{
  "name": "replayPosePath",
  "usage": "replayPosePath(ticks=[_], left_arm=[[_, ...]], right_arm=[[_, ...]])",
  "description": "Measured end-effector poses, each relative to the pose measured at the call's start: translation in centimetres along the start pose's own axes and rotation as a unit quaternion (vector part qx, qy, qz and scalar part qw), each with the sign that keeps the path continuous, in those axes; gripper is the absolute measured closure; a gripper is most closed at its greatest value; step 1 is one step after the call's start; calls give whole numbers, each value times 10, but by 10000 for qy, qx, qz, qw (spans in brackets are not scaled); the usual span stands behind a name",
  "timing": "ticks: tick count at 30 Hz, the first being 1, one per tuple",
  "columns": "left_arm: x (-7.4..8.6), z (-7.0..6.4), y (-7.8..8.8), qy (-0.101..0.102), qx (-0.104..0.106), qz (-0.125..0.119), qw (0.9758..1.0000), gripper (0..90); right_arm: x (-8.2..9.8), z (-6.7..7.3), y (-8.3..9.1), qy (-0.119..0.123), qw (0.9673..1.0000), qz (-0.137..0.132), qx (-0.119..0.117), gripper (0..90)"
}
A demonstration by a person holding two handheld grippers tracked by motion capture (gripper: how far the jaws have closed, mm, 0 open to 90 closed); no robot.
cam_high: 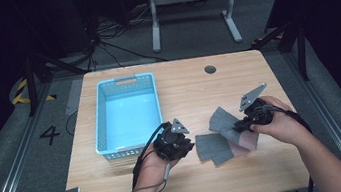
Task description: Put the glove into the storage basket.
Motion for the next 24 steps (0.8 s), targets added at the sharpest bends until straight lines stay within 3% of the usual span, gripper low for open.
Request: replayPosePath(ticks=[5, 8, 14, 18, 24], left_arm=[[1, 0, -4, 18, -45, -73, 10000, 815], [1, 0, -5, 6, -43, -118, 9999, 820], [0, 5, -13, 360, 509, 82, 9980, 808], [0, 2, -16, 147, 292, 101, 9994, 845], [1, 0, -20, -7, 187, 207, 9996, 842]], right_arm=[[2, 10, -6, 31, 9999, -63, -132, 848], [2, 14, -10, 131, 9997, 121, -149, 847], [1, 17, -19, 192, 9994, 233, -153, 845], [2, 19, -26, 233, 9991, 316, -170, 843], [3, 21, -36, 262, 9985, 434, -200, 841]])
Point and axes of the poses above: each handheld gripper's, and its own axes: y roughly backward along the jaws, x roughly out of its underside, z roughly to its left, the point moved 4 cm from there along -y, roughly forward along the jaws, and after that the axes turned 4 degrees about y, right-handed, at the moved point
